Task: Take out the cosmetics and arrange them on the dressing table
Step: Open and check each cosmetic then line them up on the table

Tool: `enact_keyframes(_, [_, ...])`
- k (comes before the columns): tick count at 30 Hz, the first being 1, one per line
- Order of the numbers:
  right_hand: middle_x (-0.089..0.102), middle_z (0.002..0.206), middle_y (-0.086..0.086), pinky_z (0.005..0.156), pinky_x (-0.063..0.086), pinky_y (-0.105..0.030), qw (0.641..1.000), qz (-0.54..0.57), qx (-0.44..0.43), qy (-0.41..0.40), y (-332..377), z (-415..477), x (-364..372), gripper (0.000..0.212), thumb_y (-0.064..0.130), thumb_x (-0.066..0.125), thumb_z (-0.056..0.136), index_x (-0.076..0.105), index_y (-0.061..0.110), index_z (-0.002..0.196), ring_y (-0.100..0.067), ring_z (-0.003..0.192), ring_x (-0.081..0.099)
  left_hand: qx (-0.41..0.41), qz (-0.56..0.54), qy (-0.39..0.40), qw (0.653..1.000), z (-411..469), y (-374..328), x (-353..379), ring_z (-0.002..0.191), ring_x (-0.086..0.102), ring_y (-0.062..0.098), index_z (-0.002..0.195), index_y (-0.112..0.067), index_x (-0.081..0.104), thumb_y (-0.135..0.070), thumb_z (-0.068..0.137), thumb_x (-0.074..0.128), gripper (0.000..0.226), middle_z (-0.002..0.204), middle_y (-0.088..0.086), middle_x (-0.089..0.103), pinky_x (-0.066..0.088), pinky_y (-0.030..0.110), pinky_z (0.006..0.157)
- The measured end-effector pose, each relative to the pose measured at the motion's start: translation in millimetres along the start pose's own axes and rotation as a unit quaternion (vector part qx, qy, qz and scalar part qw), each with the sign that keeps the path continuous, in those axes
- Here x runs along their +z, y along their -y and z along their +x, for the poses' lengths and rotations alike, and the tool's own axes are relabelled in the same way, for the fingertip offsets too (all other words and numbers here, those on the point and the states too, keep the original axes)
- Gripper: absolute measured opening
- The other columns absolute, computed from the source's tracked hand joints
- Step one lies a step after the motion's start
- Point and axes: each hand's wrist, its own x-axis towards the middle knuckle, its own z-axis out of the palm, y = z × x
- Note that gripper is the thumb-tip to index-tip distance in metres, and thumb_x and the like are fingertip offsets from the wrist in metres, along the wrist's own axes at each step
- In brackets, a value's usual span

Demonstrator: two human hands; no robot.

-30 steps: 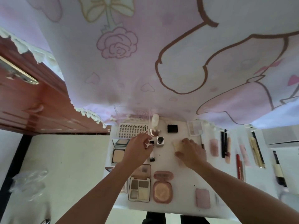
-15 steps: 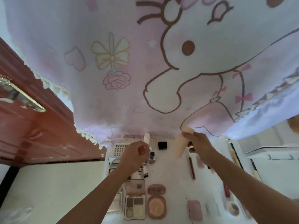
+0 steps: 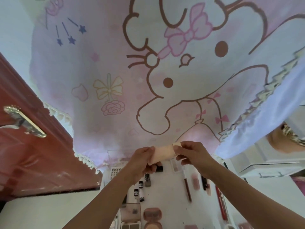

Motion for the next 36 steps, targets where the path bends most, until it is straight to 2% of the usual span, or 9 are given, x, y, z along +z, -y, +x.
enact_keyframes(6, [0.073,0.091,-0.007,0.069,0.056,-0.027,0.994,-0.075,-0.067,0.041,5,-6,0,0.017,0.015,0.07,0.09,0.07,0.012,0.106,-0.02,0.08,0.072,-0.03,-0.037,-0.001,0.999,-6,-1,-2,0.04,0.032,0.013,0.114,0.005,0.05,-0.026,0.104,0.037,0.035,0.06,0.011,0.051,0.025,0.022,0.041])
enact_keyframes(8, [0.073,0.094,-0.009,0.071,0.058,-0.031,0.997,-0.05,-0.041,0.047,8,-7,1,0.021,0.025,0.066,0.093,0.069,0.012,0.109,-0.024,0.082,0.073,-0.011,-0.021,-0.011,1.0,-8,0,-3,0.041,0.031,0.012,0.113,0.003,0.05,-0.027,0.104,0.036,0.034,0.06,0.01,0.051,0.024,0.022,0.04])
enact_keyframes(10, [0.074,0.091,-0.013,0.07,0.057,-0.033,0.998,-0.032,0.02,0.049,9,-7,1,0.038,0.042,0.057,0.096,0.068,0.007,0.107,-0.028,0.078,0.072,0.011,0.004,-0.021,1.0,-10,1,-2,0.041,0.032,0.012,0.112,0.001,0.051,-0.028,0.105,0.036,0.033,0.059,0.009,0.052,0.025,0.023,0.041])
enact_keyframes(12, [0.074,0.087,-0.017,0.068,0.057,-0.032,0.996,-0.037,0.062,0.056,8,-7,-1,0.047,0.046,0.053,0.097,0.068,0.003,0.104,-0.027,0.073,0.07,0.025,0.023,-0.029,0.999,-12,3,-2,0.042,0.034,0.012,0.111,-0.001,0.052,-0.029,0.104,0.037,0.033,0.059,0.008,0.052,0.026,0.023,0.042])
enact_keyframes(16, [0.071,0.1,-0.015,0.072,0.057,-0.03,0.996,0.003,0.043,0.073,4,-7,-5,0.024,0.015,0.068,0.09,0.067,0.008,0.113,-0.021,0.075,0.069,0.034,0.039,-0.039,0.998,-14,6,-4,0.042,0.034,0.012,0.108,-0.002,0.053,-0.029,0.104,0.038,0.032,0.058,0.007,0.052,0.026,0.024,0.043])
enact_keyframes(20, [0.07,0.103,-0.006,0.076,0.06,-0.032,0.996,-0.054,0.005,0.068,-1,-6,-7,0.033,-0.003,0.069,0.083,0.067,0.015,0.111,-0.021,0.088,0.071,0.029,0.035,-0.039,0.998,-14,9,-4,0.042,0.034,0.011,0.109,-0.002,0.055,-0.029,0.104,0.038,0.032,0.059,0.007,0.052,0.028,0.023,0.044])
enact_keyframes(24, [0.07,0.101,-0.006,0.077,0.06,-0.034,0.997,-0.059,-0.009,0.056,-3,-5,-12,0.026,-0.002,0.07,0.083,0.068,0.013,0.103,-0.022,0.089,0.072,0.025,0.022,-0.04,0.999,-13,10,-5,0.042,0.033,0.011,0.112,-0.001,0.055,-0.029,0.104,0.038,0.033,0.059,0.007,0.051,0.027,0.022,0.042])
enact_keyframes(31, [0.073,0.1,-0.008,0.077,0.058,-0.031,0.996,0.002,0.016,0.085,-3,-4,-16,0.021,0.008,0.069,0.088,0.066,0.008,0.109,-0.024,0.089,0.072,0.005,-0.01,-0.011,1.0,-12,11,-3,0.046,0.039,0.014,0.114,0.0,0.055,-0.03,0.103,0.042,0.035,0.063,0.011,0.055,0.027,0.023,0.043])
enact_keyframes(36, [0.073,0.101,-0.013,0.076,0.054,-0.034,0.993,0.051,0.024,0.101,-3,-4,-20,0.025,0.006,0.068,0.086,0.066,0.005,0.111,-0.025,0.087,0.07,-0.006,-0.056,0.021,0.998,-13,14,0,0.055,0.054,0.02,0.111,0.001,0.055,-0.023,0.101,0.045,0.028,0.079,0.018,0.066,0.04,0.025,0.044])
